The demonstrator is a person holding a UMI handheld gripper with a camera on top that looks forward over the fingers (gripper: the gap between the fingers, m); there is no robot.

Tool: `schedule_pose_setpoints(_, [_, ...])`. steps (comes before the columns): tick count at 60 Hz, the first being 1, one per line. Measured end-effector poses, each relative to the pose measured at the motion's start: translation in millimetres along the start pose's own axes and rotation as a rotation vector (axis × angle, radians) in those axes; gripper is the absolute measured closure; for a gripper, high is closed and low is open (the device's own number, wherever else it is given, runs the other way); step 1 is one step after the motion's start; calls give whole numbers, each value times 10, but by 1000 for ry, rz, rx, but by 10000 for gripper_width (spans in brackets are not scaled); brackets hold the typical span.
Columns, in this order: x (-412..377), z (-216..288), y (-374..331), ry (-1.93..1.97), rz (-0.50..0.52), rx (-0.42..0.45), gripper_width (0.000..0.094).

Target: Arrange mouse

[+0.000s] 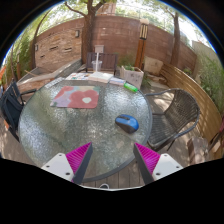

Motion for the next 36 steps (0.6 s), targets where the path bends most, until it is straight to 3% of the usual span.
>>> schedule_pose_setpoints(14, [838, 187, 773, 32, -23, 10, 90])
schedule_pose_setpoints(31, [1231, 509, 1280, 35, 6, 27, 92])
schedule_pose_setpoints(36, [1287, 582, 1382, 43, 12, 31, 132])
Point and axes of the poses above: the point between the fingertips, and its own axes, seen from behind it with the camera up: x to the right, z up, y forward, the way the camera looks, the point moved 3 cm from there along -y, backward, against the way the camera looks, and after that the axes turned 12 degrees about z, right-handed, at the moved point
